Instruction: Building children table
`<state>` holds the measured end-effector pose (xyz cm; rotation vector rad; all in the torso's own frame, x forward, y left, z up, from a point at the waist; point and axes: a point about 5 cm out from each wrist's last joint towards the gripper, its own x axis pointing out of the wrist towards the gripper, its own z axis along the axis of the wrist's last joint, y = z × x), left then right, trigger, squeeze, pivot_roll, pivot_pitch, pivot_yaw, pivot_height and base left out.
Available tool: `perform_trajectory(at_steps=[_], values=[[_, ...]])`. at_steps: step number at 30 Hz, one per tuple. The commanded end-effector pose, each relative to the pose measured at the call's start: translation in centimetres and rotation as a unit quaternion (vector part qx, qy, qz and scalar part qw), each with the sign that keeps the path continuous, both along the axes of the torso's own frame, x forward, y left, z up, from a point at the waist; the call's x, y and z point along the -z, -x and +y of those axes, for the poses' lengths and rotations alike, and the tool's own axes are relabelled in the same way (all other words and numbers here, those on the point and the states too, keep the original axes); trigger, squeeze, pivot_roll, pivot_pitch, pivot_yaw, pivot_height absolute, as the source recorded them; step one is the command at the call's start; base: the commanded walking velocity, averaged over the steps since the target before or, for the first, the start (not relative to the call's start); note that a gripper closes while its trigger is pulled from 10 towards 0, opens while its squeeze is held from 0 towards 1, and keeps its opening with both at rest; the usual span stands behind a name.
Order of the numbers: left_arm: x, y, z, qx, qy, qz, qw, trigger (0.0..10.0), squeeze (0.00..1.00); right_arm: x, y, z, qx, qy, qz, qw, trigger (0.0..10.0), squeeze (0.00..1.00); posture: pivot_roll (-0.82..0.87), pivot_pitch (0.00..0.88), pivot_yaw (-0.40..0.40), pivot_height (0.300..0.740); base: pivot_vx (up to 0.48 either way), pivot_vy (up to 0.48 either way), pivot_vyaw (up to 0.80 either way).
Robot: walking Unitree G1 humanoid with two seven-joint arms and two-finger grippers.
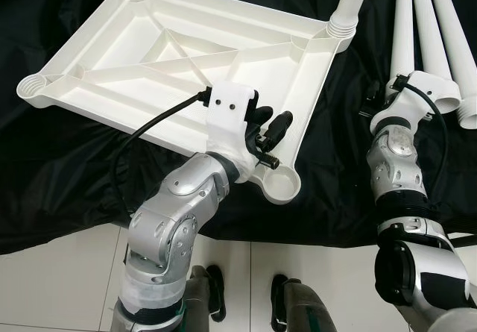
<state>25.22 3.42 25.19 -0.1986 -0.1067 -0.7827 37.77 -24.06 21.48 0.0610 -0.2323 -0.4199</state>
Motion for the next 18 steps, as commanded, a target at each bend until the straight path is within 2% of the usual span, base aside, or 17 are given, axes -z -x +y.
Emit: perform_trajectory(at_steps=[1,12,13,15,16,18], values=[[0.0,0.0,0.2,-0.006,-0.006,0.001,1.0,10.0,0.0,0.7,-0.1,0.1,-0.003,-0.002,0.013,1.0,0.0,0.0,0.06,0.281,0.105,0.74,0.0,0.0,0.0],[-0.1,-0.6,0.3,-0.018,-0.008,0.002,1.0,10.0,0.0,0.4,0.2,0.2,-0.01,0.027,-0.008,1.0,0.0,0.0,0.05,0.279,0.1,0.74,0.0,0.0,0.0],[-0.1,-0.7,0.4,-0.019,-0.008,0.003,1.0,10.0,0.0,0.3,0.4,0.3,-0.017,0.036,-0.016,0.999,3.4,0.0,0.05,0.274,0.098,0.74,0.0,0.0,0.0],[-0.1,-0.8,0.4,-0.019,-0.007,0.003,1.0,10.0,0.0,0.3,0.5,0.4,-0.023,0.042,-0.021,0.999,3.4,0.0,0.05,0.273,0.097,0.74,0.0,0.0,0.0],[-0.2,-0.9,0.5,-0.019,-0.004,0.005,1.0,10.0,0.0,0.0,0.8,0.5,-0.028,0.05,-0.04,0.998,10.0,0.0,0.05,0.268,0.096,0.74,0.0,0.0,0.0],[-0.1,-1.1,0.5,-0.017,-0.001,0.007,1.0,10.0,0.0,-0.3,1.0,0.6,-0.032,0.055,-0.06,0.996,10.0,0.0,0.05,0.266,0.095,0.74,0.0,0.0,0.0]])
